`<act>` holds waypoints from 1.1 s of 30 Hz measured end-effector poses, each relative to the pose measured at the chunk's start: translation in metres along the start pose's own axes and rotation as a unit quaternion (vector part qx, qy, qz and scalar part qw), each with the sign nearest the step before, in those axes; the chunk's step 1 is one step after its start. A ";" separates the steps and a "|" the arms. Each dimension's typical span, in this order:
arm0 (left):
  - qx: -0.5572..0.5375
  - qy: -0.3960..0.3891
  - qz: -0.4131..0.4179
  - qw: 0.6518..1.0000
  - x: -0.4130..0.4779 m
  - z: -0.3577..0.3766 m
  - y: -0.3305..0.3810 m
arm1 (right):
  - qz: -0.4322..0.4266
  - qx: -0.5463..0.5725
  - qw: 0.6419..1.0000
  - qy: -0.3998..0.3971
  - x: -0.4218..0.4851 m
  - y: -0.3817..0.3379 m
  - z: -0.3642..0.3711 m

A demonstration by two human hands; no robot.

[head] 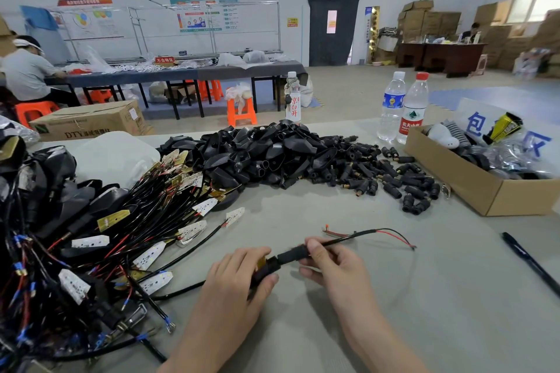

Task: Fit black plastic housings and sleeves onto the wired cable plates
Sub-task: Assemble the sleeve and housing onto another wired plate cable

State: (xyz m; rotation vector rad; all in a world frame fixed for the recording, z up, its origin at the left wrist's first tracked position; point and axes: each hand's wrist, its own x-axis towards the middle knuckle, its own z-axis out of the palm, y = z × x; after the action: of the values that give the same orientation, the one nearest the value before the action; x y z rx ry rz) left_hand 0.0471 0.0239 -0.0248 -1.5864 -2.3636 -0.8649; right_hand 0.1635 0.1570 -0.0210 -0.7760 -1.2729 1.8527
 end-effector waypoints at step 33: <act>-0.028 0.141 0.094 0.985 0.002 0.011 -0.005 | -0.038 -0.046 0.998 0.030 0.000 -0.003 -0.004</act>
State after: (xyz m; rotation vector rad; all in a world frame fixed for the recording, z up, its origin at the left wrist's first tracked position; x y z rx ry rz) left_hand 0.0438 0.0303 -0.0343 -1.5601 -1.9790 -1.0438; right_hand 0.1672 0.1598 -0.0196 -0.8151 -1.3379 1.7083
